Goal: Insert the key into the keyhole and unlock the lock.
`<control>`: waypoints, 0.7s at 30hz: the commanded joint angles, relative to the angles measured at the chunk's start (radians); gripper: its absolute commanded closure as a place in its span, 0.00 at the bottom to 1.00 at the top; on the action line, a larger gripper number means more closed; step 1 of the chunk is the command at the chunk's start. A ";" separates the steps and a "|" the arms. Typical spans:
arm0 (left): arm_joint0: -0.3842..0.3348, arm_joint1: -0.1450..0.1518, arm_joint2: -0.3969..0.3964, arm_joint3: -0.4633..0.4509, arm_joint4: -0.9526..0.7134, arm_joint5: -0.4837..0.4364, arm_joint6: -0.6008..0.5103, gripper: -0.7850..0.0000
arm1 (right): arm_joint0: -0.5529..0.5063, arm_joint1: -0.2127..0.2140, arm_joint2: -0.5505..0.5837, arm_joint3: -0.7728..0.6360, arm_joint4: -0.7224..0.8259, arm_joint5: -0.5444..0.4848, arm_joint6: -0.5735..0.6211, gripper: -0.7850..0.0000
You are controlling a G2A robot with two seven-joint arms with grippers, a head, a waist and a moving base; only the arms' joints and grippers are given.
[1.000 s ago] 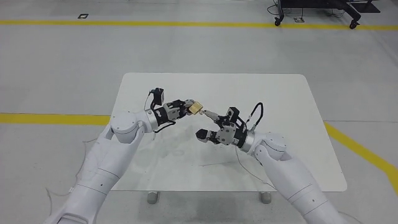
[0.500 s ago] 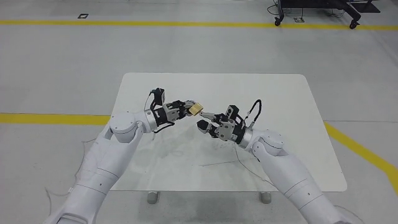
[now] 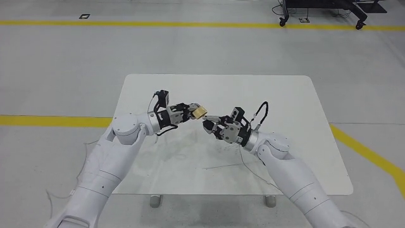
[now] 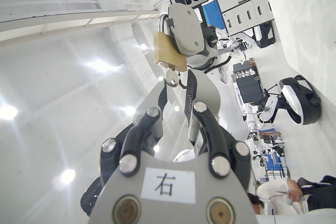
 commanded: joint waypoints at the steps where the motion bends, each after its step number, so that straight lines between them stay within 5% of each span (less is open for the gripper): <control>1: 0.000 0.000 0.002 0.000 0.003 -0.001 -0.002 1.00 | 0.000 0.000 0.001 -0.001 -0.001 0.002 0.000 0.92; 3: -0.001 0.000 0.003 0.000 0.006 0.001 -0.004 1.00 | -0.001 0.000 0.002 -0.002 -0.004 0.004 0.000 1.00; 21: 0.007 -0.002 0.024 -0.020 0.050 -0.004 0.008 1.00 | 0.002 -0.010 0.007 0.021 0.025 0.006 -0.018 1.00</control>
